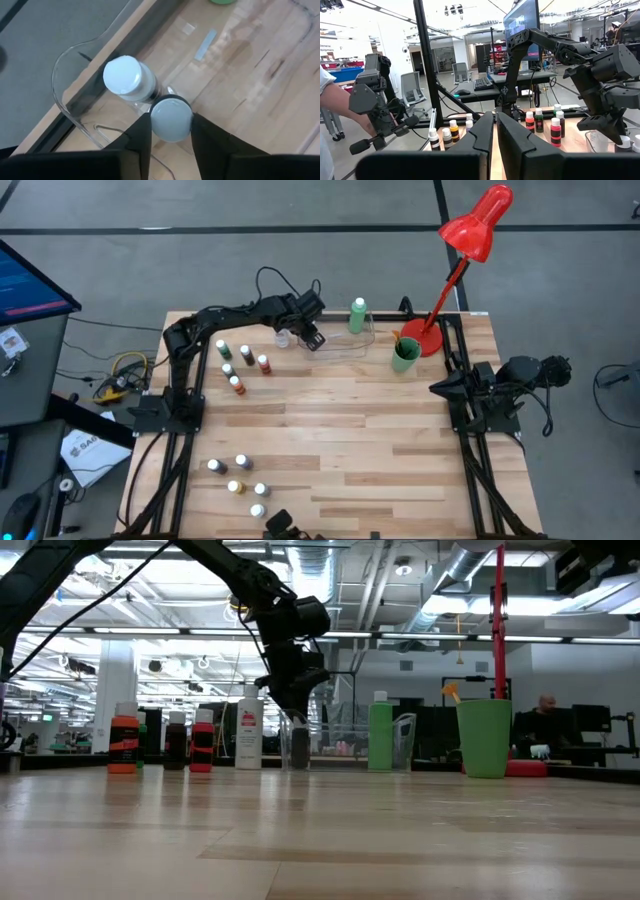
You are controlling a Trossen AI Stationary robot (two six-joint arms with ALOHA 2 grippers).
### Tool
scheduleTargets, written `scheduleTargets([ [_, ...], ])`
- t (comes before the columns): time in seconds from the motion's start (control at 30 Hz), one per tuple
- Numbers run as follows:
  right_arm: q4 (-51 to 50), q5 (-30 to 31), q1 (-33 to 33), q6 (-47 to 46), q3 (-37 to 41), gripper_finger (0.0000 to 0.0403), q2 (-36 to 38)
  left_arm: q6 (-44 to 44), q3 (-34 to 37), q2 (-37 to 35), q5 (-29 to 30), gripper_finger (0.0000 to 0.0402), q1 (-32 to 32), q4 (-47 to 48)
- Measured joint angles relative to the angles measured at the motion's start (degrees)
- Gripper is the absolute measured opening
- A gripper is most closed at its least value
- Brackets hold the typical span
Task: Pick & Place Paint Supplies
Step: Put the small black paint bottle into the transparent bin
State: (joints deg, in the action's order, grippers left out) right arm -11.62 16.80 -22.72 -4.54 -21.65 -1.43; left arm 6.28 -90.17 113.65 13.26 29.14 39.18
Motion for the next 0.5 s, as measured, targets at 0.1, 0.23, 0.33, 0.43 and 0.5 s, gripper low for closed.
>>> scheduleTargets([
  [0.1, 0.0, 0.0, 0.0, 0.0, 0.0, 0.0021, 0.0, 0.0, 0.0, 0.0, 0.0, 0.0134, 0.0, -0.1],
  [0.23, 0.0, 0.0, 0.0, 0.0, 0.0, 0.0021, 0.0, 0.0, 0.1, 0.1, -0.1, 0.0174, 0.0, -0.1],
  [0.33, 0.0, 0.0, 0.0, 0.0, 0.0, 0.0021, 0.0, 0.0, 0.1, -0.2, -0.1, 0.0196, 0.0, 0.0],
  [0.43, 0.0, 0.0, 0.0, 0.0, 0.0, 0.0021, 0.0, 0.0, 0.2, -1.8, -0.1, 0.0209, 0.0, 0.3],
  [0.5, 0.0, 0.0, 0.0, 0.0, 0.0, 0.0021, 0.0, 0.0, 0.2, -3.7, -0.1, 0.0213, 0.0, 0.3],
])
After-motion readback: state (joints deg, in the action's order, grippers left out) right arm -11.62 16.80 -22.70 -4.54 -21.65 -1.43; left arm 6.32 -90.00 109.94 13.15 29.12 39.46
